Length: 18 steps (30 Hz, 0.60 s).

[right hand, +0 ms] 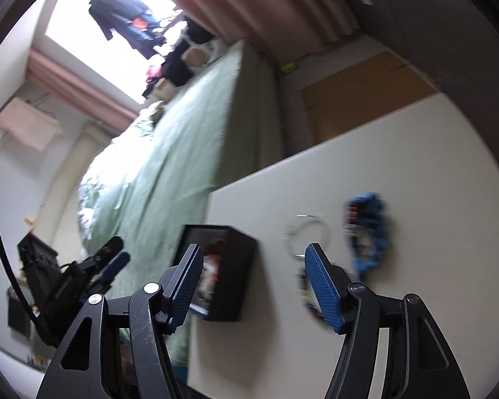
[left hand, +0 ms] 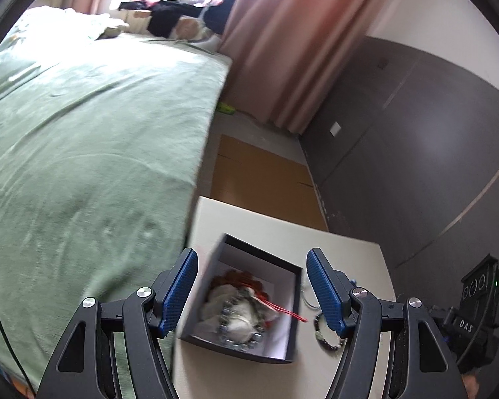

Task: Organize jewelry
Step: 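Grasp the black-and-green bead bracelet on the table with the left gripper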

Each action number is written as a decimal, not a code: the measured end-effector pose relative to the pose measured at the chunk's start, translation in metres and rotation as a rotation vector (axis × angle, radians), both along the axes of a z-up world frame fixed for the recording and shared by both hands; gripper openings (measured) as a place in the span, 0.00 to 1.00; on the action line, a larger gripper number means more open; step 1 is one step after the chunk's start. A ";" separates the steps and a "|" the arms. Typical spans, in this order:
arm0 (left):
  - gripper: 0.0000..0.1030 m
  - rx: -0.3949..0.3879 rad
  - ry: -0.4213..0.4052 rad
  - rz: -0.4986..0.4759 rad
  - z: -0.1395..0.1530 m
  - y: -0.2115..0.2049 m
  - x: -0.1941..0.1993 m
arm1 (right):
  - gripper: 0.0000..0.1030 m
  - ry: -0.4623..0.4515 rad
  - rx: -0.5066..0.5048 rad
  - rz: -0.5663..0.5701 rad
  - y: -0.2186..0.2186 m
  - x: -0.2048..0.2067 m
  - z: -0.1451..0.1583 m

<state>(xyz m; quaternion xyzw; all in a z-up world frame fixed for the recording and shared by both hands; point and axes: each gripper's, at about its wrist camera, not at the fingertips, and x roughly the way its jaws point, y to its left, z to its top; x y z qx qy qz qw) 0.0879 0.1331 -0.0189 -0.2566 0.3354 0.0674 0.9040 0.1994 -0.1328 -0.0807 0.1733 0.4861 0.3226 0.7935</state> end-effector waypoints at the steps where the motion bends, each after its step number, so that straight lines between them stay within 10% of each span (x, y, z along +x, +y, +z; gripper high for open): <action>1: 0.67 0.004 0.001 -0.010 0.000 -0.004 0.002 | 0.62 0.005 -0.012 -0.013 -0.008 0.001 0.000; 18: 0.67 0.124 0.102 -0.269 -0.033 -0.123 0.038 | 0.62 0.061 -0.149 -0.131 -0.086 0.014 -0.009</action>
